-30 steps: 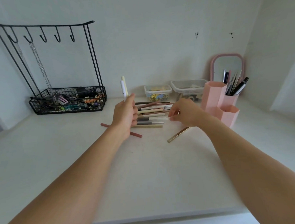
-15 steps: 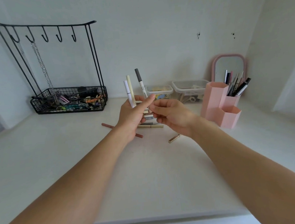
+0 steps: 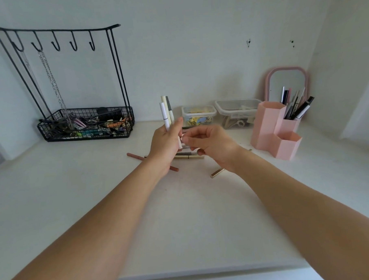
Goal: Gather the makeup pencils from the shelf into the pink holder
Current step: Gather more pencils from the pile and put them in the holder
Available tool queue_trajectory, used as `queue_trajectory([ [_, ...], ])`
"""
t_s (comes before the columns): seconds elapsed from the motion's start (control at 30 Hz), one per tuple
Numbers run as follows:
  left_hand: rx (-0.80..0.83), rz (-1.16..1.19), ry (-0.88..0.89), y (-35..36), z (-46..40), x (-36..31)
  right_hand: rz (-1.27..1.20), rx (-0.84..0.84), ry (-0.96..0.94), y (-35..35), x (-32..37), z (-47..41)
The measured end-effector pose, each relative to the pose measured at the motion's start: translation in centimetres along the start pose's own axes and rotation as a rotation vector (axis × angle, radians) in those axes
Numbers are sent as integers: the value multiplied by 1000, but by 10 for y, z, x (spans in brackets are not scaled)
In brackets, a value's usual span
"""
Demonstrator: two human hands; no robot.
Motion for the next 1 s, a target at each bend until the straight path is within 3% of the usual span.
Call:
queue_trajectory([
  [0.1,-29,71,-23,-3,-3,-2,363,-116,-49,-17,-1,-7],
  [0.2,-64,124,-47,-8,-4,-4,748,-67,-67,-24,-5,-9],
  [0.4,-119,168,-57,-14,-8,-3,893,50,-57,-17,-9,-6],
  [0.77,-85,126,-141,-14,2,-11,748,101,114,-26,-8,-6],
  [1.0,-92,166,-168,-14,4,-14,414,-125,142,-37,0,-6],
])
Point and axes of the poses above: each hand's wrist, its own z-axis away from the middle knuckle, its own y-axis out of the palm, x = y × z, the point moved 1 cm from there along -z, towards the middle knuckle, and after that the axes turned 5 degrees about x, right-handed, at the moved point
